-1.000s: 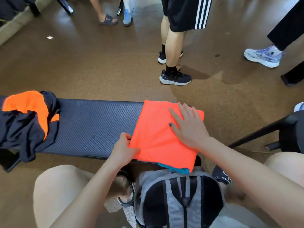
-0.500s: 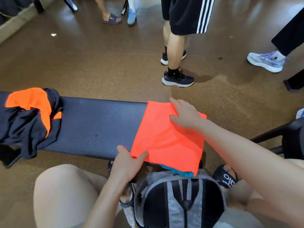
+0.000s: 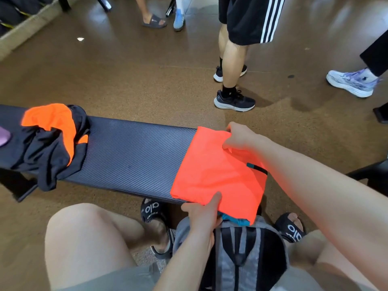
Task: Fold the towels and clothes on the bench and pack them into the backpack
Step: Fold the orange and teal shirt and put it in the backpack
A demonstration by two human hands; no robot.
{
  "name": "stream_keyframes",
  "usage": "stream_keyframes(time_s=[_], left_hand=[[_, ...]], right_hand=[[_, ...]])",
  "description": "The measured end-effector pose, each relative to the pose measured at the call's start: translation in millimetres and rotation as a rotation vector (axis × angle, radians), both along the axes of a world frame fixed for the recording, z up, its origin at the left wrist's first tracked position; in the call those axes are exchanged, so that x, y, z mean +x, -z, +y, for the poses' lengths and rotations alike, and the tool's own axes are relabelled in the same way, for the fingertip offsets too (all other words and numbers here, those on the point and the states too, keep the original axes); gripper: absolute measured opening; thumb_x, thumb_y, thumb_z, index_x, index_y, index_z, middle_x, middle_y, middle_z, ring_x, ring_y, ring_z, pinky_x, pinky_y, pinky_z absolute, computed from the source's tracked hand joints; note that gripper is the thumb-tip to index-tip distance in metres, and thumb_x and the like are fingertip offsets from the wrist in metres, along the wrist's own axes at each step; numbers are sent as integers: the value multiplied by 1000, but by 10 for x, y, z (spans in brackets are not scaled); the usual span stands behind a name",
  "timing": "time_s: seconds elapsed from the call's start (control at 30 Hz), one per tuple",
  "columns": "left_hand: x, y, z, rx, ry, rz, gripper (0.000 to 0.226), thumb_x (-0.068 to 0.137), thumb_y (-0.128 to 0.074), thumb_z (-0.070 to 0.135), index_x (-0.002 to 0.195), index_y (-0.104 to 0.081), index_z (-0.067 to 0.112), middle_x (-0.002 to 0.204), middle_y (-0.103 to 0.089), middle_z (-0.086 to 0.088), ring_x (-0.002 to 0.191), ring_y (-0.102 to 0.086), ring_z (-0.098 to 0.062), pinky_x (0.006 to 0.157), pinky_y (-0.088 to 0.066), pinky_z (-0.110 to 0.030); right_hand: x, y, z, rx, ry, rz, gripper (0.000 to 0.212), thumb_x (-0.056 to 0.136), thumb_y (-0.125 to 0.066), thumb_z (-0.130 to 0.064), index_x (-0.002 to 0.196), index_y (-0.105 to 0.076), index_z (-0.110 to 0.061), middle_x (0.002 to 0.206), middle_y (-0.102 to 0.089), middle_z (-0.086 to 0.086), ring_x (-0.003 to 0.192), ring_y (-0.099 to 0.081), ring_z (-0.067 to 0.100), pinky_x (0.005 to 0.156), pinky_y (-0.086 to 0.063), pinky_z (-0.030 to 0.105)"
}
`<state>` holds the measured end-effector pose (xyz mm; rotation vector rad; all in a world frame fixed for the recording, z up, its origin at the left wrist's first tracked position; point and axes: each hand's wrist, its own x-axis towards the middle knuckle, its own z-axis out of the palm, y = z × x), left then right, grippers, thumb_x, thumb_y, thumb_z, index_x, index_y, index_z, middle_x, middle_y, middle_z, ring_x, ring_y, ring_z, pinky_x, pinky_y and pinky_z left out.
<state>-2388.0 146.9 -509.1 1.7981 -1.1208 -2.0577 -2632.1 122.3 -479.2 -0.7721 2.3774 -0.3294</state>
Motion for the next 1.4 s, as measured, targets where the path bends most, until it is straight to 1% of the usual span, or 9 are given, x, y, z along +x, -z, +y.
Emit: stream_keyframes(time_s=[0.17,0.43,0.7,0.77,0.9,0.97,1.07,1.2,1.4], left_hand=[[-6,121,37,-49,29,-55,77,46,-82,36,98,-27,27,117,-54,-14,102,-64,-32,89,-58,-54],[95,-47,23,0,20,16,84,44,-83,26,117,-47,4,112,-67,-16,96,-70,-30,90,-59,-48],[333,-393,-191,242,118,218,13,91,-64,1,105,-66,4,77,-76,-8,72,-70,-21,86,-56,-41],[384,-466,-366,190,107,199,19,91,-66,7,110,-65,6,81,-77,-9,75,-72,-23,80,-57,-39],[346,-653,-831,40,154,123,27,87,-67,17,112,-67,8,103,-75,-13,98,-68,-30,90,-53,-40],[258,-832,-1116,-118,219,115,18,88,-66,16,106,-67,11,100,-73,-12,88,-64,-26,81,-49,-35],[91,-1134,-1608,-362,275,123,19,82,-71,18,100,-70,12,110,-75,-9,104,-68,-27,93,-47,-36],[61,-1352,-2001,-613,311,145,26,75,-77,18,99,-75,12,102,-75,-2,89,-65,-14,82,-47,-26],[540,-497,-1865,-786,684,-148,41,53,-78,36,77,-71,3,81,-65,-10,78,-56,-17,71,-46,-33]], right_hand=[[11,-24,58,24,65,-67,38,70,-78,-25,97,-56,-12,106,-62,9,92,-57,27,58,-41,31],[-22,-142,230,-37,204,-307,27,68,-74,-26,86,-61,-10,86,-60,10,71,-56,26,60,-41,28],[-4,-239,406,-122,292,-521,35,78,-72,-10,110,-61,-4,110,-70,21,99,-69,36,83,-57,42],[-7,-322,439,-192,323,-625,35,83,-65,-3,117,-59,1,109,-71,22,98,-71,36,90,-56,47],[13,-615,384,-363,329,-781,26,88,-53,0,113,-59,-3,100,-67,18,86,-66,29,73,-56,34],[4,-759,271,-461,345,-749,30,84,-54,1,114,-59,-3,100,-65,17,81,-67,27,64,-56,30],[24,-1005,41,-638,425,-607,53,64,-66,-7,117,-59,0,98,-61,17,81,-62,27,64,-47,31],[105,-1143,-95,-903,443,-502,33,51,-67,-13,84,-63,-13,87,-63,9,80,-58,25,72,-41,34],[761,-230,501,-640,274,-356,36,65,-67,3,96,-62,-15,80,-66,-5,70,-60,3,60,-47,18]])
